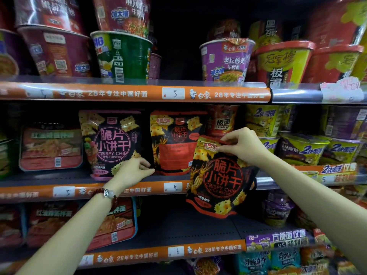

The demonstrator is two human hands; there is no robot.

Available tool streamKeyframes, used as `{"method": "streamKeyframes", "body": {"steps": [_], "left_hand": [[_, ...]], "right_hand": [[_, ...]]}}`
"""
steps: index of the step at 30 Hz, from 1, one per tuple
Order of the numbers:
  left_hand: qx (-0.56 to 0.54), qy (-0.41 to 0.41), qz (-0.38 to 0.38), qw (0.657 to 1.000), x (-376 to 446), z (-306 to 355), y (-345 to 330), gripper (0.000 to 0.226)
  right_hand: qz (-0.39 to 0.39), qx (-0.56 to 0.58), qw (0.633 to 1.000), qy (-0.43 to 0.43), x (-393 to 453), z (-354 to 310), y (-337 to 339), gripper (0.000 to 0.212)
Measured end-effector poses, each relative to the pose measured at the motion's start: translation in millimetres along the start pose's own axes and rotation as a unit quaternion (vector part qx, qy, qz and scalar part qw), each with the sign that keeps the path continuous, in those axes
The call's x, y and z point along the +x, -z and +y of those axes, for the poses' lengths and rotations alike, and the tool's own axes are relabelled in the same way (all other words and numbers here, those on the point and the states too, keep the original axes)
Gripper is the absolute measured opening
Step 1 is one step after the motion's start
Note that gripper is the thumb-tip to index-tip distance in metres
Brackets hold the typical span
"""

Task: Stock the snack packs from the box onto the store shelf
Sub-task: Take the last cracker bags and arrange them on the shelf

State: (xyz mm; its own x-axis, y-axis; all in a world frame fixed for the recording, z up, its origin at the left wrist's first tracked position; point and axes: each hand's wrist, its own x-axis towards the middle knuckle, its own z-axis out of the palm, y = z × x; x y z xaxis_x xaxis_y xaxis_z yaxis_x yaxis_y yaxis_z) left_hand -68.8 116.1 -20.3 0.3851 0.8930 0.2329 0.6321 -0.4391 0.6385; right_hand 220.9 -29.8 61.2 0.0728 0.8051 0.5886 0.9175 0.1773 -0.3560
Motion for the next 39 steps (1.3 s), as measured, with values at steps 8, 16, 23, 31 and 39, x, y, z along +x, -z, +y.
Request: {"method": "streamKeyframes", "body": {"steps": [8, 16, 23, 31, 39], "left_hand": [[0.105, -0.113, -0.025, 0.988, -16, -12, 1, 0.014], [0.096, -0.134, 0.001, 0.986, -11, -21, -8, 0.014], [0.081, -0.154, 0.029, 0.984, -14, -26, -15, 0.029], [0.084, -0.140, 0.028, 0.986, -12, -27, -17, 0.019], [0.088, -0.129, 0.025, 0.987, -12, -26, -17, 0.016]], "right_hand": [[0.038, -0.025, 0.996, 0.072, 45, -39, 23, 0.030], [0.113, -0.058, 0.989, 0.077, 58, -39, -1, 0.022], [0.059, -0.117, 0.989, 0.071, 56, -36, 0, 0.021], [0.181, -0.276, 0.944, 0.022, 45, -15, 11, 0.048], [0.219, -0.106, 0.967, -0.073, 35, 1, 12, 0.052]]}}
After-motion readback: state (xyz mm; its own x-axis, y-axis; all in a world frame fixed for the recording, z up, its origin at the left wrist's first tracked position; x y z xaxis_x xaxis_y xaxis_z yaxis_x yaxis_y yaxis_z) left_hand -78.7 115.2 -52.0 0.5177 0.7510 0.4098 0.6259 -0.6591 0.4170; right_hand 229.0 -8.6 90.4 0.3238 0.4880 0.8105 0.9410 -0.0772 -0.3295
